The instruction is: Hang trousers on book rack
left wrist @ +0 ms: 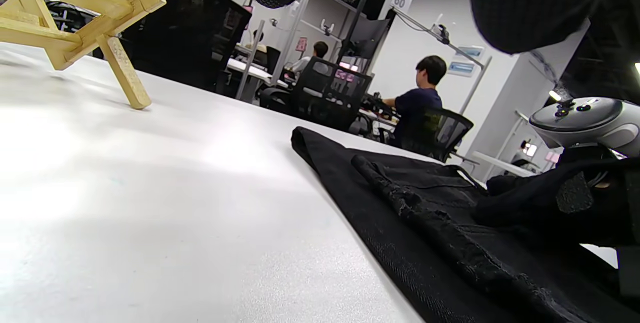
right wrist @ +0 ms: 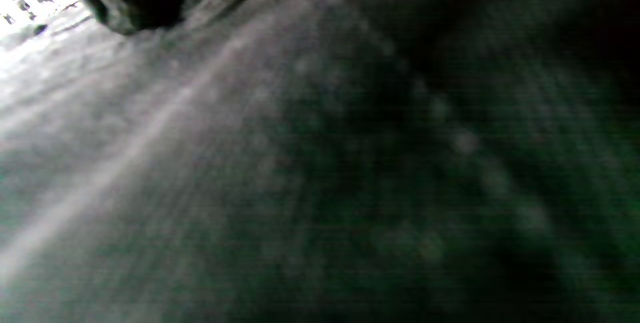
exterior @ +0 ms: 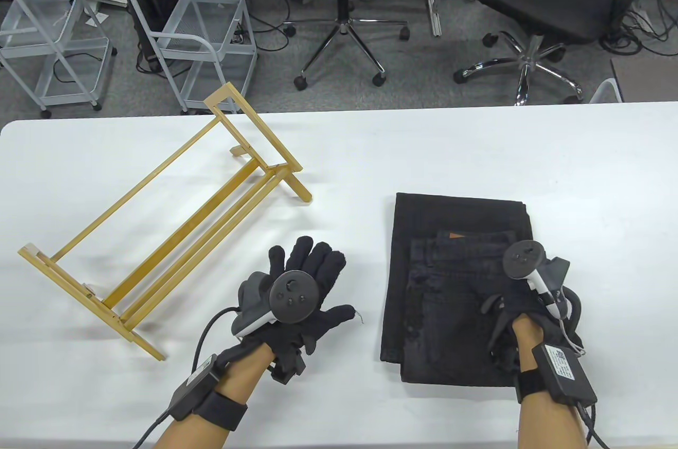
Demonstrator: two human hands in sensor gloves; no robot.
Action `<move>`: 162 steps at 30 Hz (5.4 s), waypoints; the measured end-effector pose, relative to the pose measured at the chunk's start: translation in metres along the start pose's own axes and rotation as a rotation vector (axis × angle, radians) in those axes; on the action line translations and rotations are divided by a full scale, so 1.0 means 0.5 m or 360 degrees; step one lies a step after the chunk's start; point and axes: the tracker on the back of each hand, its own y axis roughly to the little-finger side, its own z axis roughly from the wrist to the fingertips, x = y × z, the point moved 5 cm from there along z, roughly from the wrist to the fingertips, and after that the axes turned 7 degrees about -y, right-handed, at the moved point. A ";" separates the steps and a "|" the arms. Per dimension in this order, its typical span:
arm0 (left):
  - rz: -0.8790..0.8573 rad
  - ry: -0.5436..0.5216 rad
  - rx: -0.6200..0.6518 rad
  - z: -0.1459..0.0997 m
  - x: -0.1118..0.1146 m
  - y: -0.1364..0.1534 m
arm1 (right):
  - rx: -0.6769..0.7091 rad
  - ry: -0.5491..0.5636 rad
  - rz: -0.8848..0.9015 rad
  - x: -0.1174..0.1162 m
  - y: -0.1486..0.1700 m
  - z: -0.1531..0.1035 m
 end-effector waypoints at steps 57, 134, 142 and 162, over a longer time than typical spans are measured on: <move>-0.0051 0.0138 -0.0081 0.000 0.019 0.029 | 0.0869 0.0451 0.0265 0.104 -0.096 -0.107; -0.0886 -0.1022 0.0189 -0.102 -0.259 -0.022 | 0.1713 0.0049 0.0643 0.005 -0.292 -0.289; -0.0669 -0.1125 0.0095 -0.101 -0.319 -0.007 | 0.1584 0.0085 0.0496 0.001 -0.281 -0.259; -0.0659 -0.1560 -0.0428 -0.118 -0.548 0.225 | 0.1524 -0.0010 0.0354 -0.015 -0.288 -0.241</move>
